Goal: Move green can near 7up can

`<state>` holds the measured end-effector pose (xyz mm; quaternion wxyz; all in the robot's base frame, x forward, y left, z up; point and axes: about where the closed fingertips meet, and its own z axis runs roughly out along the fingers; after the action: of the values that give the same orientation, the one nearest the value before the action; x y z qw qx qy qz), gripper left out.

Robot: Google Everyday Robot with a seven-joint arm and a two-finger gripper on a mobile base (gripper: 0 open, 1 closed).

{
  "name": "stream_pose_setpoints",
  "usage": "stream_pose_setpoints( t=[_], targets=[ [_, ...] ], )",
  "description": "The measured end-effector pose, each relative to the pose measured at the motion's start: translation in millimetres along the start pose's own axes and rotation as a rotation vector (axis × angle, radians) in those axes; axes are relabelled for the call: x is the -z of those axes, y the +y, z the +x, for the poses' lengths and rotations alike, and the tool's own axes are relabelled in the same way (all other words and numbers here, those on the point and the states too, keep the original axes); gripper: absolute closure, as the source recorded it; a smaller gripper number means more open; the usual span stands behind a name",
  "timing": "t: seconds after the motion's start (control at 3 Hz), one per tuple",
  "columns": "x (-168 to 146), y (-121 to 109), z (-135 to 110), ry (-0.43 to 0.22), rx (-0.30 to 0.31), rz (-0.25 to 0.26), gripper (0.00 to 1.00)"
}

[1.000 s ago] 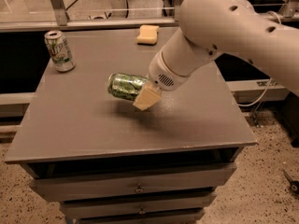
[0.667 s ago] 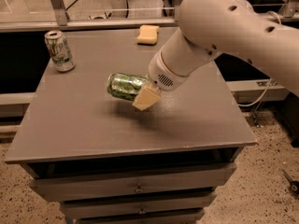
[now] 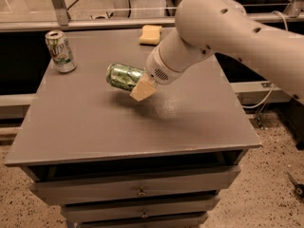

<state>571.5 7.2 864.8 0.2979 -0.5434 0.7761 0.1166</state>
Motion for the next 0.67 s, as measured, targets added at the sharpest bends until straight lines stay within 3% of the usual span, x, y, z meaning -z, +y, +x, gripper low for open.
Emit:
stream_pose_setpoints(
  t=[0.33, 0.67],
  targets=[
    [-25.2, -42.6, -19.8, -0.035, 0.016, 0.046, 1.00],
    [-50.2, -69.8, -45.5, -0.052, 0.051, 0.068, 1.00]
  ],
)
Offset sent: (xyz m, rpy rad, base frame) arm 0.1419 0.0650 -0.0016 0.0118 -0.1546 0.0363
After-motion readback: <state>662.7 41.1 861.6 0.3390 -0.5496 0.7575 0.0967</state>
